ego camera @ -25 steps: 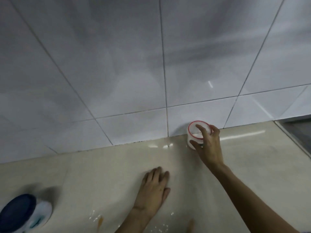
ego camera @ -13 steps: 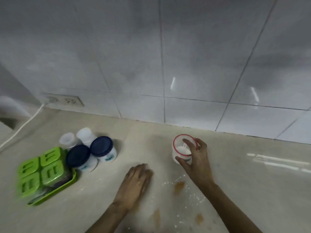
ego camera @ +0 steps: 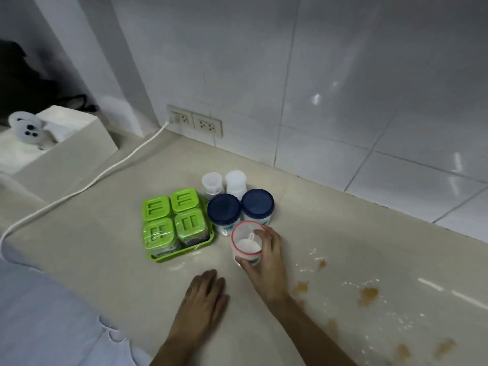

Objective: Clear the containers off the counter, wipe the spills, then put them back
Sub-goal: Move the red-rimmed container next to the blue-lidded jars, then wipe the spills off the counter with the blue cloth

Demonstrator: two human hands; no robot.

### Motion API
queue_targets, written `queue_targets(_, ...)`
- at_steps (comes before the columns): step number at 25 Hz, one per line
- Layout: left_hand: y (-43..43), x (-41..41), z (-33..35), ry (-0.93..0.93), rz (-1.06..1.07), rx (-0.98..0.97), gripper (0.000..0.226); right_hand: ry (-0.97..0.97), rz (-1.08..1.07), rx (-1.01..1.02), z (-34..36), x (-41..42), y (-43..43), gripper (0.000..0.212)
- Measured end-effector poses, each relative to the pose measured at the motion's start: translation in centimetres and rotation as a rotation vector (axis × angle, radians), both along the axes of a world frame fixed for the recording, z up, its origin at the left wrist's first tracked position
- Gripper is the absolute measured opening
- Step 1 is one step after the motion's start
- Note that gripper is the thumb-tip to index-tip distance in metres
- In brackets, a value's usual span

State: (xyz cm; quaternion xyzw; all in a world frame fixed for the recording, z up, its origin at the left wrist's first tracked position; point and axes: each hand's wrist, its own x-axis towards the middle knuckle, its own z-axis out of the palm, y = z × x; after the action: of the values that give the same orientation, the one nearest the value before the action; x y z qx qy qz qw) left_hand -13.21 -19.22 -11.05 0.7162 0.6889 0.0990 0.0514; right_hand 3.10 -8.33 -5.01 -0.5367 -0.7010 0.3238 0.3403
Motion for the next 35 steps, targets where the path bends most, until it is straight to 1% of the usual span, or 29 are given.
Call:
queue_targets(3,-0.2,-0.7,-0.2,-0.012,-0.038,0.059,0.044,-0.054,-0.039,0.002,-0.9,-1.5,0.3,0.073)
queue_targets(6,-0.4,-0.1,0.1,-0.031,-0.1,0.056,0.042,-0.106,-0.053,-0.006,-1.1,-1.8,0.9,0.073)
queue_targets(9,-0.4,0.4,0.6,-0.079,-0.137,0.058,0.04,-0.169,-0.05,-0.03,-1.0,-0.7,-0.1,0.08)
queue_targets(12,-1.3,2.1,0.8,-0.142,-0.195,0.073,0.041,-0.238,-0.041,0.009,-1.2,3.2,-3.9,0.071)
queue_targets(14,-2.1,3.7,1.2,-0.189,-0.25,0.069,0.047,-0.274,-0.049,0.012,-1.4,7.1,-7.6,0.063)
queue_targets(15,-2.6,4.8,1.1,-0.195,-0.313,0.069,0.05,-0.296,-0.075,0.008,-1.5,9.3,-9.8,0.059)
queue_targets(18,-4.7,8.8,0.0,-0.113,-0.596,0.125,0.048,-0.336,-0.203,-0.065,-1.4,16.1,-17.1,0.051)
queue_targets(20,-6.1,11.8,-0.8,-0.085,-0.715,0.173,0.046,-0.384,-0.29,-0.099,-1.8,20.5,-21.2,0.048)
queue_targets(22,-7.2,14.9,-1.2,-0.123,-0.734,0.196,0.046,-0.42,-0.366,-0.145,-2.4,24.9,-24.7,0.046)
queue_targets(25,-8.6,20.7,-1.3,-0.16,-0.806,0.174,0.048,-0.453,-0.492,-0.194,-2.7,31.2,-28.7,0.046)
queue_targets(28,-10.1,26.6,-1.7,-0.133,-0.888,0.155,0.047,-0.483,-0.536,-0.203,-2.4,36.1,-30.8,0.045)
queue_targets(30,-11.3,31.3,-1.6,-0.16,-0.891,0.165,0.046,-0.493,-0.567,-0.187,-1.8,41.1,-32.3,0.043)
queue_targets(32,-11.8,32.9,-1.4,-0.174,-0.859,0.164,0.046,-0.588,-0.648,-0.164,-1.9,45.6,-32.5,0.046)
queue_targets(34,-12.7,36.8,-1.0,-0.138,-0.879,0.161,0.047,-0.703,-0.745,-0.257,-2.2,53.0,-33.1,0.056)
queue_targets(35,-13.1,38.1,-0.9,-0.094,-0.895,0.139,0.047,-0.758,-0.721,-0.317,-2.7,55.6,-33.0,0.062)
